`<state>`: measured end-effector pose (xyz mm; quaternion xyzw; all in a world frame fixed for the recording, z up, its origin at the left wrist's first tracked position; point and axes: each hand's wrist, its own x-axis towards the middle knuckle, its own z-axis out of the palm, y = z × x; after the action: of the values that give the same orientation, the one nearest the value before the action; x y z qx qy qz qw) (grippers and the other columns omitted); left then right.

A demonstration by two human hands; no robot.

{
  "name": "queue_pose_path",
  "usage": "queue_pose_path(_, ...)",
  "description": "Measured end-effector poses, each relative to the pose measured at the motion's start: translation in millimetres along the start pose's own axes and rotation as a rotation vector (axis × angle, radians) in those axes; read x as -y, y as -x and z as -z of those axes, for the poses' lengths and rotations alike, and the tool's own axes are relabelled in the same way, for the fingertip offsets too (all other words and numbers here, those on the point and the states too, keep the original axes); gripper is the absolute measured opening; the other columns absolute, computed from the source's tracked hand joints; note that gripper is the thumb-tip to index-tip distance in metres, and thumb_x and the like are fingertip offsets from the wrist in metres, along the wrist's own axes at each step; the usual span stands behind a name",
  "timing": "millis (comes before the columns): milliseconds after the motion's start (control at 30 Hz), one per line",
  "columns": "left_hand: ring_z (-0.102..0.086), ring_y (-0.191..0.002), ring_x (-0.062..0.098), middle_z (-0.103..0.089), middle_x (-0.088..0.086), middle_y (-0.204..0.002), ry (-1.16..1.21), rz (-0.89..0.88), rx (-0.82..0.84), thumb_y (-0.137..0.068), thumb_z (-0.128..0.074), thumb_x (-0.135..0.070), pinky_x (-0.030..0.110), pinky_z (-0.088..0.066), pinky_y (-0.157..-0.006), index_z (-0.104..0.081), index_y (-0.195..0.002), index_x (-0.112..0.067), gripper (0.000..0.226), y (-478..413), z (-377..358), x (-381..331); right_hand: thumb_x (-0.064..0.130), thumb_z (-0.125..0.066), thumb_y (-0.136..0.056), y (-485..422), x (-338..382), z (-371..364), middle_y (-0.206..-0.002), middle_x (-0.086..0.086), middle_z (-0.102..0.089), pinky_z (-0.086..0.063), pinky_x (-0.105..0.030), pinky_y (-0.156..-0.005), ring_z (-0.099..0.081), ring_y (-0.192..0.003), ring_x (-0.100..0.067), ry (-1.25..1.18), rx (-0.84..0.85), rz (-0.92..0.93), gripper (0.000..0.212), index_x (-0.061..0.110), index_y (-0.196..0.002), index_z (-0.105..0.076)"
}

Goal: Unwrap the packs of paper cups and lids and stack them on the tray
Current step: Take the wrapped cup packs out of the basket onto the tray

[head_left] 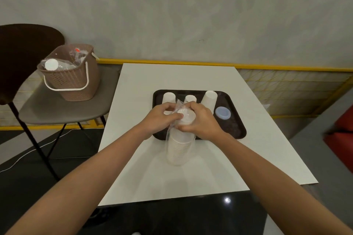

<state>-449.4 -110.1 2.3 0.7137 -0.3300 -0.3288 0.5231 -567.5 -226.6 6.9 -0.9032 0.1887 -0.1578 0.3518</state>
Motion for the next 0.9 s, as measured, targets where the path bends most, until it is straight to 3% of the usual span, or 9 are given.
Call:
queue_pose_path(100,-0.063,-0.101,0.012,-0.067,-0.01,-0.099,-0.014,0.021,0.011,-0.084,-0.066,-0.017,0.032,-0.052,-0.091,-0.062,-0.113,-0.022,0.03,-0.5,0.8,8.7,0.032,-0.083,-0.064,-0.3,-7.6,-9.6,-0.095,0.011,-0.058,-0.041,-0.012,-0.07,-0.054,-0.086,-0.003,-0.01,0.03,-0.01,0.049,0.021,-0.102,-0.054)
queue_pose_path(167,-0.063,-0.1,0.012,-0.067,-0.009,-0.099,-0.013,0.042,0.016,-0.083,-0.066,-0.013,0.033,-0.053,-0.09,-0.063,-0.113,-0.02,0.031,-0.8,2.0,14.4,0.035,-0.083,-0.063,-0.9,-13.4,-17.4,-0.103,0.006,-0.06,-0.044,-0.021,-0.079,-0.055,-0.094,-0.008,0.008,0.066,-0.02,0.055,0.019,-0.109,-0.056)
queue_pose_path(367,-0.062,-0.094,0.014,-0.064,-0.004,-0.098,0.001,0.064,0.048,-0.084,-0.065,-0.009,0.026,-0.055,-0.077,-0.06,-0.116,-0.016,0.033,0.8,4.2,17.9,0.041,-0.084,-0.061,-2.5,-20.3,-22.7,-0.115,0.004,-0.056,-0.045,-0.025,-0.087,-0.052,-0.105,-0.011,0.029,0.135,-0.037,0.068,0.024,-0.117,-0.052)
queue_pose_path(500,-0.06,-0.089,0.012,-0.059,0.0,-0.105,-0.004,0.07,0.018,-0.085,-0.066,-0.012,0.02,-0.05,-0.067,-0.035,-0.137,-0.024,0.062,2.4,5.3,17.6,0.036,-0.086,-0.06,-3.8,-21.2,-17.4,-0.118,0.008,-0.055,-0.044,-0.026,-0.091,-0.051,-0.106,-0.011,0.055,0.243,-0.038,0.073,0.024,-0.122,-0.049)
queue_pose_path(600,-0.06,-0.088,0.01,-0.06,0.001,-0.103,0.021,0.036,0.009,-0.087,-0.063,-0.01,0.021,-0.051,-0.067,-0.019,-0.142,-0.036,0.075,2.8,6.9,18.1,0.032,-0.086,-0.062,-5.3,-19.3,-16.6,-0.115,0.012,-0.055,-0.044,-0.024,-0.089,-0.052,-0.104,-0.01,0.054,0.269,-0.046,0.071,0.025,-0.121,-0.049)
queue_pose_path(767,-0.059,-0.085,0.011,-0.057,-0.006,-0.094,0.022,0.034,0.001,-0.089,-0.059,-0.01,0.017,-0.052,-0.067,-0.053,-0.13,-0.024,0.044,4.2,10.4,20.2,0.033,-0.084,-0.064,-6.9,-16.1,-22.2,-0.119,0.007,-0.057,-0.046,-0.029,-0.092,-0.054,-0.105,-0.012,0.088,0.263,-0.027,0.072,0.023,-0.125,-0.047)
queue_pose_path(900,-0.059,-0.081,0.009,-0.057,-0.004,-0.092,0.038,0.046,-0.031,-0.088,-0.062,-0.011,0.018,-0.052,-0.067,-0.058,-0.126,-0.02,0.039,4.1,16.3,25.0,0.033,-0.084,-0.064,-8.9,-13.0,-28.8,-0.118,0.008,-0.057,-0.047,-0.03,-0.092,-0.054,-0.105,-0.011,0.062,0.242,-0.016,0.071,0.022,-0.125,-0.049)
